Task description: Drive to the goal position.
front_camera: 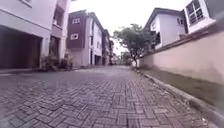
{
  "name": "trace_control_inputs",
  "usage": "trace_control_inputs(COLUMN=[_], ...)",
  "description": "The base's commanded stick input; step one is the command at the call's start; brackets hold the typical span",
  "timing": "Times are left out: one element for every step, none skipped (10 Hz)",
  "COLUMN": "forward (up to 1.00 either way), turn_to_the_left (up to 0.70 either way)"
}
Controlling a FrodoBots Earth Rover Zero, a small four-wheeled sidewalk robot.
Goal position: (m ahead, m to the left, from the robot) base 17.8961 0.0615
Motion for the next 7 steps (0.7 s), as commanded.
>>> trace_control_inputs(forward=[0.69,0.69,0.69,0.69,0.69,0.69,0.69], turn_to_the_left=[0.03,0.03,0.03,0.03,0.03,0.03,0.03])
